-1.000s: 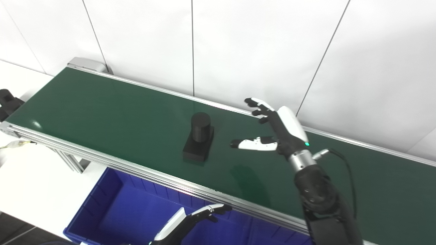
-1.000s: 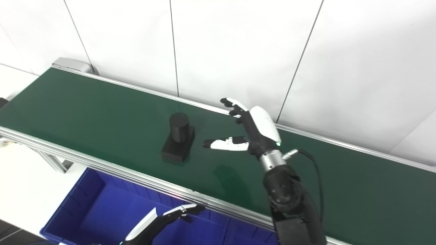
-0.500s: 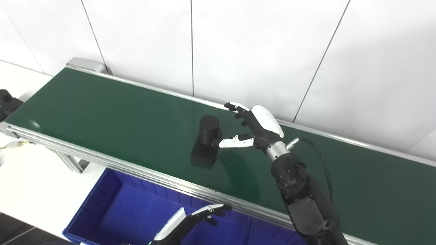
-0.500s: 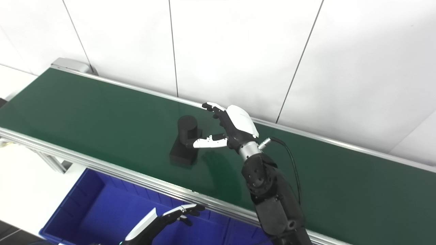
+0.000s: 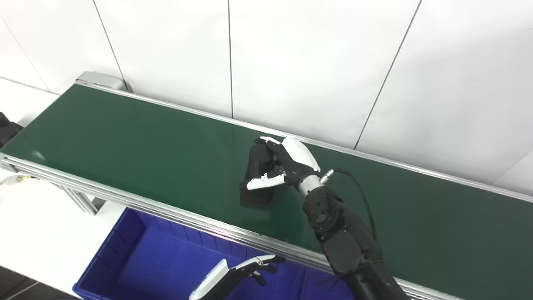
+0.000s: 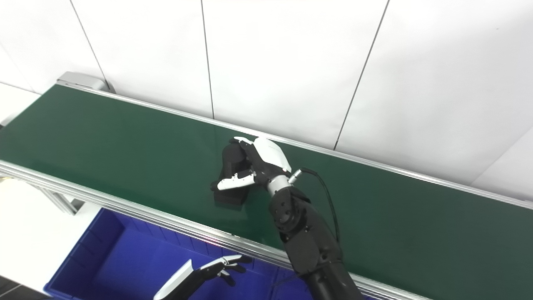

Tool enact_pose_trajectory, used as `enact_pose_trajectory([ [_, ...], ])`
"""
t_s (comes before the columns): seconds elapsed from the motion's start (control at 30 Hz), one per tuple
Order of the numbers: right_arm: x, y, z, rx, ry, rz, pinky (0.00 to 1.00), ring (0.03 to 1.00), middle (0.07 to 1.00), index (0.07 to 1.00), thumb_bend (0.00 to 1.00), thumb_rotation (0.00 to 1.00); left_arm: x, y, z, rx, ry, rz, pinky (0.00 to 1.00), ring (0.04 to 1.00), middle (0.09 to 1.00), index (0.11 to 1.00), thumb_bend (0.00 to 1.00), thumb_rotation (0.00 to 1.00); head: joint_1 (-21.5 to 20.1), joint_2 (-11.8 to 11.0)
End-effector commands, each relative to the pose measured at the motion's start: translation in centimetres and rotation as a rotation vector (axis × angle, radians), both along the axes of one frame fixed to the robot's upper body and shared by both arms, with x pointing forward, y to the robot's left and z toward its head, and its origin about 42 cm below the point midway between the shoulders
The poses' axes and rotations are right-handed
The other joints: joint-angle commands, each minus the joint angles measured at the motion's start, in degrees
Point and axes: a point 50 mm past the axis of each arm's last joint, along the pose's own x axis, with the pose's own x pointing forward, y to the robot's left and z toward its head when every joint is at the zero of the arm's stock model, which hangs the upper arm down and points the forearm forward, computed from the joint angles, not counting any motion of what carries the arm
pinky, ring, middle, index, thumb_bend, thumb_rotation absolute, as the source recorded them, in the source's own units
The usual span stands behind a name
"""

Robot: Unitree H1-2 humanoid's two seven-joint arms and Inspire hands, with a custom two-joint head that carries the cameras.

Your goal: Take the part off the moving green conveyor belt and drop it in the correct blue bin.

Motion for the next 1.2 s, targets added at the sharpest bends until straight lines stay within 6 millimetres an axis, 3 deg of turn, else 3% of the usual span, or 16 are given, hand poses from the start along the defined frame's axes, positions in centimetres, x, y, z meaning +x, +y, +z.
enact_pose_trajectory([
  [0.0,0.2,2.4,2.4,0.069,-0.072,0.056,0.67,0.802,0.865,0.864,0.86,0.31,-0.4,0.2,0.8,-0.022,-0.034,-0.002,0.61,0.786,0.877,0.855,1.00,0.47,0.1,0.0],
  [0.3,0.1,3.3,1.0,0.104,-0.120,0.004,0.58,0.686,0.779,0.789,0.72,0.10,-1.0,0.3,1.0,-0.032,-0.031,0.008,0.60,0.776,0.873,0.855,1.00,0.47,0.5,0.5],
  [0.33,0.1,3.3,0.8,0.106,-0.138,-0.003,0.49,0.584,0.590,0.633,0.60,0.04,-1.0,0.3,1.1,-0.029,-0.033,0.010,0.59,0.771,0.869,0.855,1.00,0.48,0.5,0.5],
  [0.37,0.1,3.3,0.6,0.110,-0.154,-0.018,0.45,0.529,0.508,0.570,0.55,0.02,-1.1,0.4,1.1,-0.026,-0.035,0.013,0.59,0.767,0.868,0.855,1.00,0.48,0.5,0.6],
  [0.43,0.0,3.3,0.3,0.116,-0.173,-0.037,0.38,0.452,0.448,0.538,0.52,0.00,-1.2,0.4,1.1,-0.024,-0.037,0.017,0.57,0.758,0.866,0.856,1.00,0.47,0.6,0.6],
  [0.53,-0.1,3.0,-0.2,0.135,-0.196,-0.058,0.34,0.409,0.430,0.539,0.51,0.00,-1.3,0.5,1.2,-0.022,-0.038,0.022,0.58,0.763,0.869,0.858,1.00,0.47,0.4,0.8],
  [0.67,-0.2,2.4,-0.6,0.162,-0.221,-0.087,0.32,0.382,0.479,0.493,0.52,0.00,-1.3,0.7,1.1,-0.015,-0.038,0.022,0.60,0.778,0.872,0.861,1.00,0.48,-0.1,0.8],
  [0.8,-0.3,1.8,-0.8,0.185,-0.241,-0.110,0.32,0.388,0.430,0.531,0.51,0.00,-1.0,0.6,1.1,-0.020,-0.036,0.018,0.60,0.778,0.869,0.858,1.00,0.48,-0.7,0.9],
  [0.9,-0.4,1.1,-0.7,0.234,-0.260,-0.118,0.27,0.329,0.472,0.495,0.52,0.00,-0.9,0.6,1.1,-0.027,-0.032,0.013,0.60,0.776,0.870,0.859,1.00,0.47,-1.6,1.1],
  [1.17,-2.4,-3.1,1.4,0.368,-0.307,-0.184,0.20,0.246,0.471,0.489,0.52,0.00,-0.6,0.7,1.3,-0.033,-0.030,-0.001,0.63,0.803,0.885,0.878,1.00,0.46,-4.0,2.6],
])
